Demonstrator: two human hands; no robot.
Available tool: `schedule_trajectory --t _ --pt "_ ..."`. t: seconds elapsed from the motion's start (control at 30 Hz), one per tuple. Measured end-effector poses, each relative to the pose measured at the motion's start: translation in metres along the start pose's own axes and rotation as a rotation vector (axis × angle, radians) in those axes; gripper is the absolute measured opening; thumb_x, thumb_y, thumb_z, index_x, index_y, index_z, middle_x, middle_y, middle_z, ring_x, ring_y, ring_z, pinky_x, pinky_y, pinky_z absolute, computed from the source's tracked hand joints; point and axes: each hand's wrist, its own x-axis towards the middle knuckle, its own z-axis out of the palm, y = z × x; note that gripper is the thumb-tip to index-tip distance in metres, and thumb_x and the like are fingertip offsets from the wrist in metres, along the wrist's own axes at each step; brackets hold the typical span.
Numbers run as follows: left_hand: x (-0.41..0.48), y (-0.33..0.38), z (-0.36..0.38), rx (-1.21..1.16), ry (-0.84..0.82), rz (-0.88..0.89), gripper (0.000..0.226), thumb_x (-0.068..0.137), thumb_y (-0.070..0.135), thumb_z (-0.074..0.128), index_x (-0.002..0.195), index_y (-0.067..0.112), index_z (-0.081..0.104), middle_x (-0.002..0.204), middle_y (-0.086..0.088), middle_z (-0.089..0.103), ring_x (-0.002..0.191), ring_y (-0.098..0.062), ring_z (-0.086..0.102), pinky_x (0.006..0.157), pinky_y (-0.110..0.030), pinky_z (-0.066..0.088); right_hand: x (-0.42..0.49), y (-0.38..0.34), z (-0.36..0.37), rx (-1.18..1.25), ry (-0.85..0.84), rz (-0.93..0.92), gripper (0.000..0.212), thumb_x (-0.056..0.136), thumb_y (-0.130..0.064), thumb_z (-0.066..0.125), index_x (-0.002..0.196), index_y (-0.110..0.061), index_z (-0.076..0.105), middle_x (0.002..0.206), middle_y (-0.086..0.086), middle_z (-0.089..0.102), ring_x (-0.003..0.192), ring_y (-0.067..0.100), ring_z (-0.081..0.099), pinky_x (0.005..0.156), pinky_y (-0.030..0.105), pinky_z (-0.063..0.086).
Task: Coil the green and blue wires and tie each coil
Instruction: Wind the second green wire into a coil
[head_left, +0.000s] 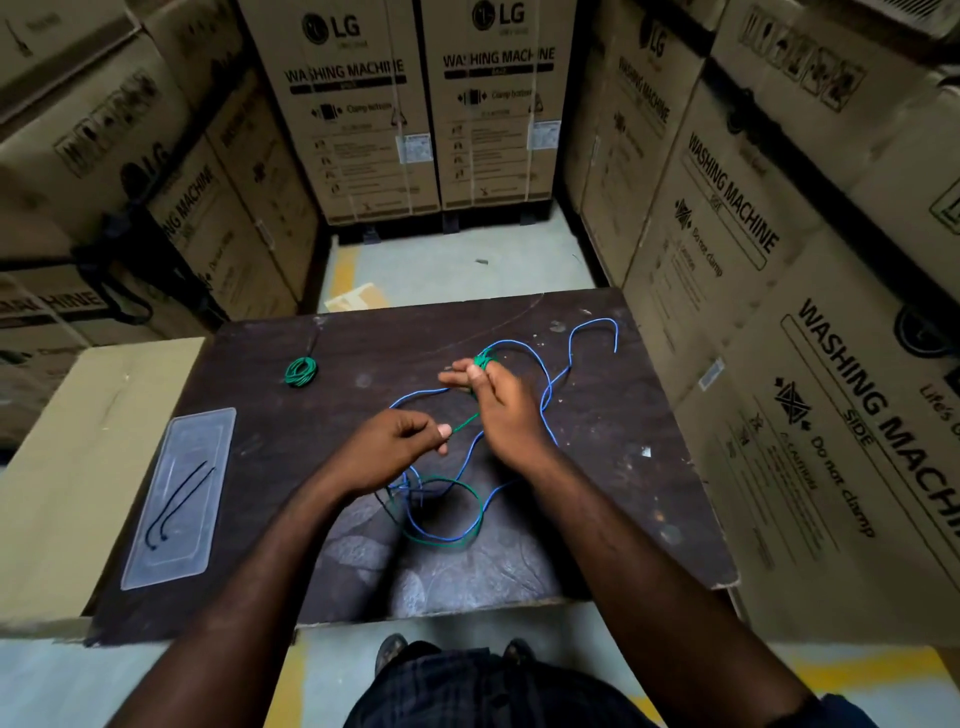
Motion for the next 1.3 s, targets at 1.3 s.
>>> schedule_trajectory --t 1.3 --pt "0.036 -0.052 -0.109 0.026 0.124 -0.192 0.039 0.1 0.037 0.044 0.07 0.017 0.06 0.056 -0.007 0.046 0.053 -0.019 0.043 0.058 -0.044 0.055 0.067 -0.067 0.096 0.989 0.028 0.393 0.042 0.103 -0.025 0.029 0.08 -0.001 0.054 0.054 0.006 0.063 0.053 0.023 0.067 0.063 0.028 0.058"
